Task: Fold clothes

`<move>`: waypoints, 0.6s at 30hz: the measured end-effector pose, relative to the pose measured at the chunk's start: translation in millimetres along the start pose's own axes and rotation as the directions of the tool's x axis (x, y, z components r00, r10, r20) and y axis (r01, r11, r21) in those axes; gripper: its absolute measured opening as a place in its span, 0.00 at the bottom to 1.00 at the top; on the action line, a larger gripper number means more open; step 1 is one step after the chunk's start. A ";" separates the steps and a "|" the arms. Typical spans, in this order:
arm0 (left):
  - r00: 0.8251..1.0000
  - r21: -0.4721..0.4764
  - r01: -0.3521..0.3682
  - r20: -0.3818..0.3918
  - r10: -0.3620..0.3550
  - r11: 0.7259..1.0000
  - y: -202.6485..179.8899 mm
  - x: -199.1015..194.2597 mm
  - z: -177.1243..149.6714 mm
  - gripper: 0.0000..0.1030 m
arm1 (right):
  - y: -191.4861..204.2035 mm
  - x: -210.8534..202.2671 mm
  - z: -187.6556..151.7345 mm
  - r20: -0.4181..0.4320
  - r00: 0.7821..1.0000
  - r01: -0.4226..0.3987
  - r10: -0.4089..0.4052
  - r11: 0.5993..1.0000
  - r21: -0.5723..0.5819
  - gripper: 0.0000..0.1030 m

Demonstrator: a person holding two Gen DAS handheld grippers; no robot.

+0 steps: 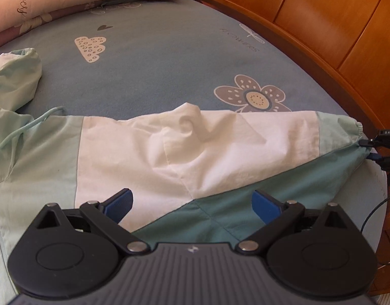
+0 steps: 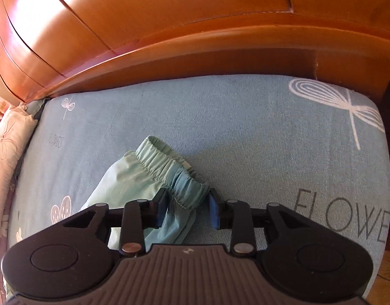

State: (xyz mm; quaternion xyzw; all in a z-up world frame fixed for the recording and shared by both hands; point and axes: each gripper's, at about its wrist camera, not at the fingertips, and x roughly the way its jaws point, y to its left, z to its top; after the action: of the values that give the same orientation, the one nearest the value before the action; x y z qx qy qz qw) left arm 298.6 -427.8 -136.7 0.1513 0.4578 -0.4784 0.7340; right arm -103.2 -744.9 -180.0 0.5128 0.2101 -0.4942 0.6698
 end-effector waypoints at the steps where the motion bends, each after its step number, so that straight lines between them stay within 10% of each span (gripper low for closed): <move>1: 1.000 0.005 0.024 0.014 -0.024 1.000 -2.2 5.1 7.8 0.96 | 3.0 -6.2 -1.8 0.029 0.999 0.019 -0.018 1.000 -0.018 0.41; 7: 0.985 0.005 0.167 -0.034 -0.167 0.986 -14.1 62.9 42.4 0.96 | 20.5 -35.9 -4.4 0.148 0.987 0.077 -0.056 0.987 -0.139 0.52; 11: 0.988 -0.025 0.138 -0.067 -0.140 0.990 -10.6 100.7 49.7 0.99 | 36.0 -35.7 -4.3 0.117 0.993 0.033 -0.005 0.971 -0.237 0.53; 18: 0.991 -0.036 0.114 -0.061 -0.116 0.993 -15.7 93.2 64.3 0.98 | 89.7 -17.4 -22.6 0.072 0.996 0.002 0.045 0.836 -0.549 0.55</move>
State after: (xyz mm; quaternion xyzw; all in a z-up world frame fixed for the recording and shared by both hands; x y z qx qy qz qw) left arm 330.8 -530.5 -175.0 0.1277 0.4962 -0.5073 0.6929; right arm -26.7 -718.2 -132.1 0.2813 0.3094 -0.4264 0.8021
